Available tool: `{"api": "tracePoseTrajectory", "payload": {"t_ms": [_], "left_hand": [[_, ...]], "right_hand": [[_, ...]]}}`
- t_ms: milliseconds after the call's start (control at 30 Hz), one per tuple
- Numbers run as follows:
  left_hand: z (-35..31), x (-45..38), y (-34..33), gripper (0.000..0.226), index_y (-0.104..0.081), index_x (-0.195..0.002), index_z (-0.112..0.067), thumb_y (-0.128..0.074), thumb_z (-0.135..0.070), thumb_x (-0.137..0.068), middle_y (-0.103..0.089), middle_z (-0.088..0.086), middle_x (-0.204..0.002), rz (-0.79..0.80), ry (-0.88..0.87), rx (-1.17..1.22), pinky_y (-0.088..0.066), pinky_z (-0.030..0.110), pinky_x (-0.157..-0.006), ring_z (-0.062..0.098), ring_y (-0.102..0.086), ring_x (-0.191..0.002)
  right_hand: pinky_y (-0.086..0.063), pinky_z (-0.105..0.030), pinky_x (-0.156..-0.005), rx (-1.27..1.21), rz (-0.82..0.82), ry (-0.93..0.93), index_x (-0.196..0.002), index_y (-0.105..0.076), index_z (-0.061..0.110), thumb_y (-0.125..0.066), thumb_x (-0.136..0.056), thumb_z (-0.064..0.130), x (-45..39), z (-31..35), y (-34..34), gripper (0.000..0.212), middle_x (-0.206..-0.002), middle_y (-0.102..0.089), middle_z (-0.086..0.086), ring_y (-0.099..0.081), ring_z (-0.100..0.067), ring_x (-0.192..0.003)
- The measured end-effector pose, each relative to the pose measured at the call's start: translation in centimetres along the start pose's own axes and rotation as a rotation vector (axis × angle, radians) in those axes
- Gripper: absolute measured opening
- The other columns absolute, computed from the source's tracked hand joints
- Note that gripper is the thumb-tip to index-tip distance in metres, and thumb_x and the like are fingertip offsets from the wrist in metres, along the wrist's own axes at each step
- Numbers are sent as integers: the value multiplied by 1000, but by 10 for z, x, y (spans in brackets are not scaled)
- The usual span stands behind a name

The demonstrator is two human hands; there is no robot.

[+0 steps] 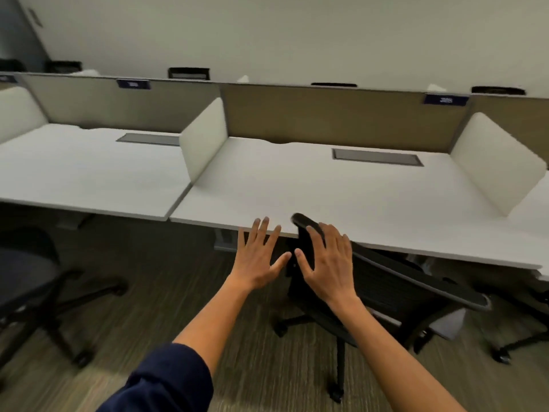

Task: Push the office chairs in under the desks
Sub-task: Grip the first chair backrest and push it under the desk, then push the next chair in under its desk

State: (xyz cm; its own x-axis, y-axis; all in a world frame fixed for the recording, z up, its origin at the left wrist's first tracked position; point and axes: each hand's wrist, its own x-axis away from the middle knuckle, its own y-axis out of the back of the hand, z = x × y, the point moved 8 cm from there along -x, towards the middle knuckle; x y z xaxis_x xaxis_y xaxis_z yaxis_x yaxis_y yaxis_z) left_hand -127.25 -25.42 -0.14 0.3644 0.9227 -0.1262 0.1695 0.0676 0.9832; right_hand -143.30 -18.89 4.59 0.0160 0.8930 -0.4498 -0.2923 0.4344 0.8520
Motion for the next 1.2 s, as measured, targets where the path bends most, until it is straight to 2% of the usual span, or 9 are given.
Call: {"api": "tracePoseTrajectory", "payload": {"t_ms": [33, 100, 133, 200, 233, 300, 433, 667, 1200], "left_hand": [[3, 3, -3, 81, 2, -161, -31, -18, -74, -96, 18, 4, -168, 15, 7, 4, 13, 57, -122, 23, 23, -153], [69, 42, 6, 83, 2, -160, -30, -15, -77, -93, 19, 3, -167, -6, 120, 15, 13, 57, -122, 23, 24, -152], [67, 42, 6, 84, 2, -160, -30, -14, -77, -92, 20, 3, -167, -1, 120, 26, 13, 57, -122, 23, 24, -152], [130, 82, 19, 84, 3, -160, -29, -15, -77, -93, 19, 4, -167, -7, 206, 13, 12, 58, -122, 24, 23, -152], [127, 82, 19, 84, 3, -160, -29, -16, -76, -93, 18, 5, -168, -5, 204, 14, 11, 58, -123, 24, 22, -153], [215, 142, 38, 82, 1, -160, -29, -19, -74, -95, 14, 5, -169, -24, 316, 12, 10, 58, -123, 24, 20, -154], [328, 229, 59, 80, -3, -161, -28, -23, -71, -96, 10, 6, -169, -54, 459, 26, 8, 58, -123, 25, 17, -155], [491, 370, 98, 80, -3, -161, -28, -25, -70, -97, 8, 7, -169, -54, 660, -39, 9, 57, -123, 26, 15, -155], [761, 560, 152, 79, -4, -161, -27, -30, -67, -98, 12, 8, -169, -137, 959, -62, 14, 57, -121, 27, 16, -155]], "right_hand": [[-26, -55, -120, -14, 27, 4, -147, -42, 21, -38, -96, 62, 1, 4, -7, 66, -152, -40, -11, -35, -31, -145], [-23, -58, -122, -34, 102, 88, -151, -37, 22, -39, -96, 64, -5, 73, -38, 70, -157, -35, -11, -29, -30, -149], [-23, -58, -121, -23, 134, 71, -152, -35, 23, -40, -95, 66, -2, 68, -46, 71, -159, -33, -11, -27, -30, -150], [-23, -59, -121, -13, 172, 132, -154, -33, 23, -40, -95, 67, -3, 129, -76, 74, -161, -31, -11, -26, -31, -151], [-22, -59, -122, -9, 198, 97, -155, -31, 24, -40, -95, 67, -2, 121, -80, 75, -161, -30, -11, -25, -31, -151], [-19, -59, -123, -27, 233, 172, -156, -28, 25, -38, -94, 67, 5, 212, -115, 75, -162, -29, -11, -24, -30, -152], [-16, -58, -123, -67, 308, 233, -157, -24, 28, -34, -94, 70, 21, 321, -159, 76, -164, -27, -9, -20, -29, -153], [-15, -59, -123, -178, 349, 346, -156, -26, 26, -35, -94, 70, 48, 505, -202, 77, -163, -28, -11, -21, -30, -153], [-15, -59, -122, -305, 445, 610, -157, -23, 26, -30, -94, 71, 59, 858, -315, 78, -165, -23, -11, -17, -31, -154]]}}
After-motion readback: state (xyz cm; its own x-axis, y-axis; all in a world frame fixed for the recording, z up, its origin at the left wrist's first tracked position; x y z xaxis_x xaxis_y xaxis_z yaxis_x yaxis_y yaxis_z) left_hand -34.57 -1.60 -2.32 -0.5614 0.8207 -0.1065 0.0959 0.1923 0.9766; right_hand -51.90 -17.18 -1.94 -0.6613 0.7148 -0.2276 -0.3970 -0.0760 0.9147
